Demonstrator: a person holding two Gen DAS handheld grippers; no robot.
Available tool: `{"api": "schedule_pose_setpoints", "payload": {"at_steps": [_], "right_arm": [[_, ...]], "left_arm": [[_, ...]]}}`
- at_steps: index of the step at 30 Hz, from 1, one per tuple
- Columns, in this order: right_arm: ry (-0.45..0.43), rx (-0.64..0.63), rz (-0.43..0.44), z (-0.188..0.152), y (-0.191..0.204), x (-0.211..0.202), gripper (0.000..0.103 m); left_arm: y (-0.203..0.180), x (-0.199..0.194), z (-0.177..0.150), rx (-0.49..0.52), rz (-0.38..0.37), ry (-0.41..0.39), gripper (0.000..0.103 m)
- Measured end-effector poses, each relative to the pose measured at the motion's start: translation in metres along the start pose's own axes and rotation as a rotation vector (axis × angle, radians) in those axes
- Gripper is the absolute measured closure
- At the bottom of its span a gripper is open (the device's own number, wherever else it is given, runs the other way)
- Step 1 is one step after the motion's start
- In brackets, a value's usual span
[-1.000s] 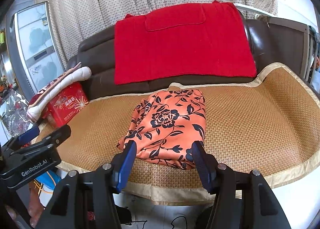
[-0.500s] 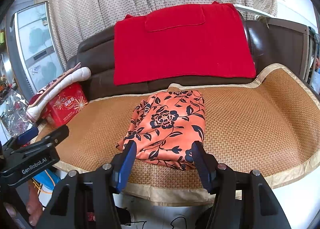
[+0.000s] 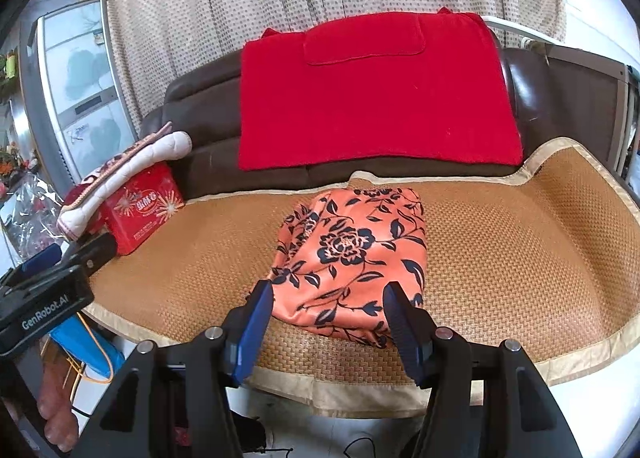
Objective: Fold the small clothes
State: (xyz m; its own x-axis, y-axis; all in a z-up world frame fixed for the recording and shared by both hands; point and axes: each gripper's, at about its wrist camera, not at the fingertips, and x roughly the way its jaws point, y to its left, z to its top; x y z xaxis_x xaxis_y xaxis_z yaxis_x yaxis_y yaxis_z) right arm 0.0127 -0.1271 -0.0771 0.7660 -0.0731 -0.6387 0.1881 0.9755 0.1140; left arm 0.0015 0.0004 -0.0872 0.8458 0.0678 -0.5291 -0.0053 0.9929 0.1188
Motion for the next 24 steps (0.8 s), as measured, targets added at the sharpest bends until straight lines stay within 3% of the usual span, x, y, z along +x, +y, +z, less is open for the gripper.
{"api": "schedule_pose_setpoints", "payload": {"at_steps": [24], "right_arm": [[-0.042,-0.022,-0.001,0.015,0.012,-0.016,0.042]], "left_arm": [[0.008,-0.036,0.016,0.0,0.025,-0.1,0.004]]}}
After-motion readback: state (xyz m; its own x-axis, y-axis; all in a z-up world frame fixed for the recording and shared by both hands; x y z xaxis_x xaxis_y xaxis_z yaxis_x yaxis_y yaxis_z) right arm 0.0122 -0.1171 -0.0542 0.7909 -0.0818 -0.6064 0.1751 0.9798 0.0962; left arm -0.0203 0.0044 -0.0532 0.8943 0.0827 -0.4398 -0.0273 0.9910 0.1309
